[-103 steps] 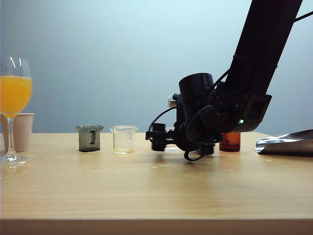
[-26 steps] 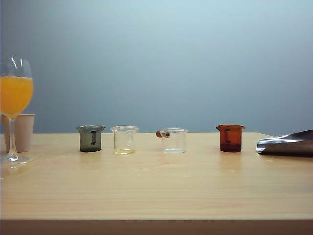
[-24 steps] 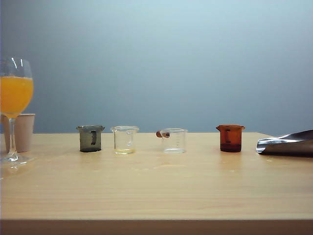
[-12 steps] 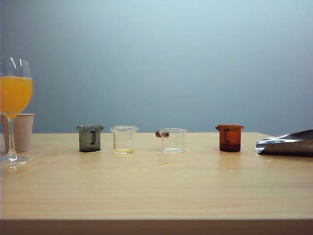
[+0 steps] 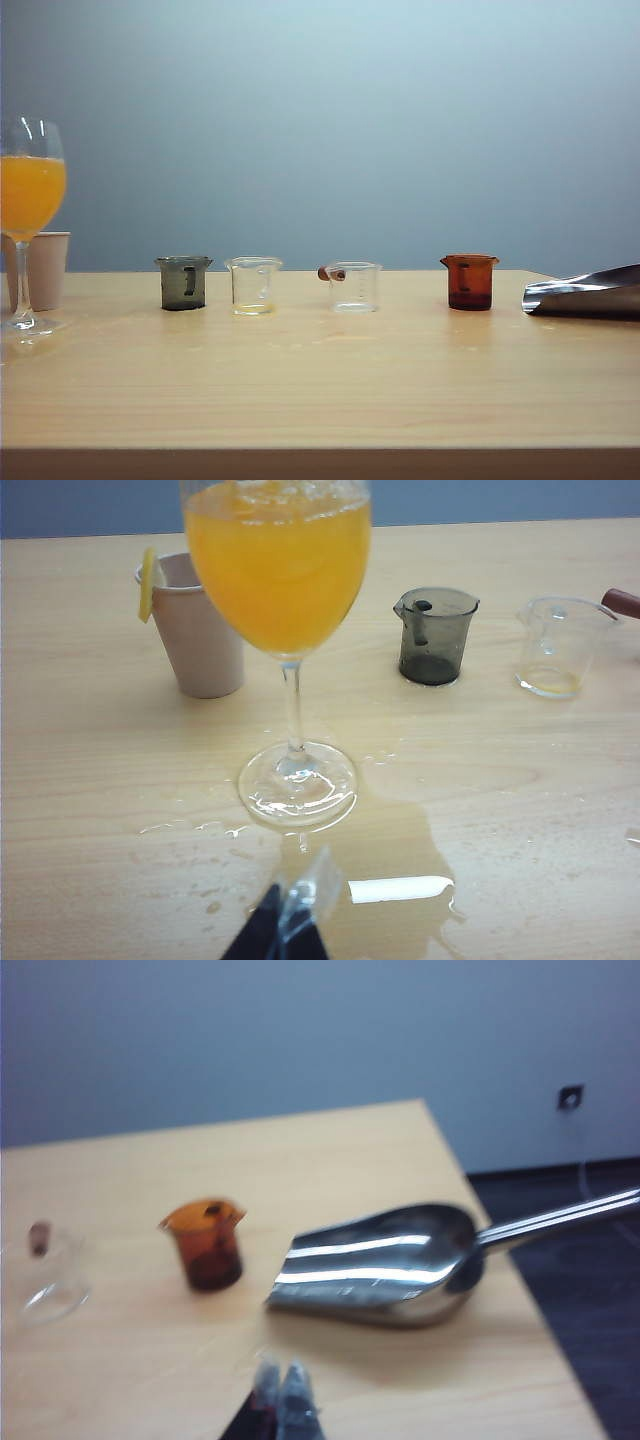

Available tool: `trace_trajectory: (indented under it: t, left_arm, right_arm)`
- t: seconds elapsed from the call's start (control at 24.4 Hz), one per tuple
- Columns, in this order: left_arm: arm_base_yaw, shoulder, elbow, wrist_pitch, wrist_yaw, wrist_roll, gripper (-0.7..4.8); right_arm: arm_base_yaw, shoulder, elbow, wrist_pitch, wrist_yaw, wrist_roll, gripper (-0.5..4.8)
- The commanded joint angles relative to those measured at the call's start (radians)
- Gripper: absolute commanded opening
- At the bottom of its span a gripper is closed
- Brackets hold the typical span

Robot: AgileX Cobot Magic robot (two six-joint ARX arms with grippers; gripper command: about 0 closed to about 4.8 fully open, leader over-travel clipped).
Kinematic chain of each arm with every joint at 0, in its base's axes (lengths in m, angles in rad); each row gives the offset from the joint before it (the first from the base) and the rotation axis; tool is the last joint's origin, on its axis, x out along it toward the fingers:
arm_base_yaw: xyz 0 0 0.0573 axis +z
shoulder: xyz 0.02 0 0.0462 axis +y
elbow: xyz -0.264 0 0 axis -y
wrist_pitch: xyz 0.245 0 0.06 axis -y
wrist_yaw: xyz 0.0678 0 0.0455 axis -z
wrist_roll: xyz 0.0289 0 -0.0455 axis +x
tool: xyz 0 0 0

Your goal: Pick up the third measuring cup from the left, pour the pineapple juice inside into the goblet, and finally put the measuring cup back in its original place.

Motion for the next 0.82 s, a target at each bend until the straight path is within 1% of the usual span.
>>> trace_trajectory:
  t: [0.04, 0.08, 0.16, 0.82]
  left_arm:
    - [0.0, 0.0, 0.001, 0.016, -0.023, 0.005, -0.03]
    - [0.0, 0.0, 0.001, 0.03, -0.042, 0.005, -0.03]
    - [0.0, 0.0, 0.001, 0.088, -0.117, 0.003, -0.03]
    - [0.0, 0.0, 0.0, 0.088, -0.126, -0.003, -0.03]
  right_arm:
    - [-0.043, -0.053, -0.004, 0.006, 0.0, -0.002, 0.09]
    - [-0.059, -0.073, -0.004, 0.005, 0.0, -0.002, 0.09]
    - [-0.092, -0.082, -0.004, 0.027, 0.001, -0.002, 0.09]
    - [-0.09, -0.082, -0.004, -0.013, -0.007, -0.002, 0.09]
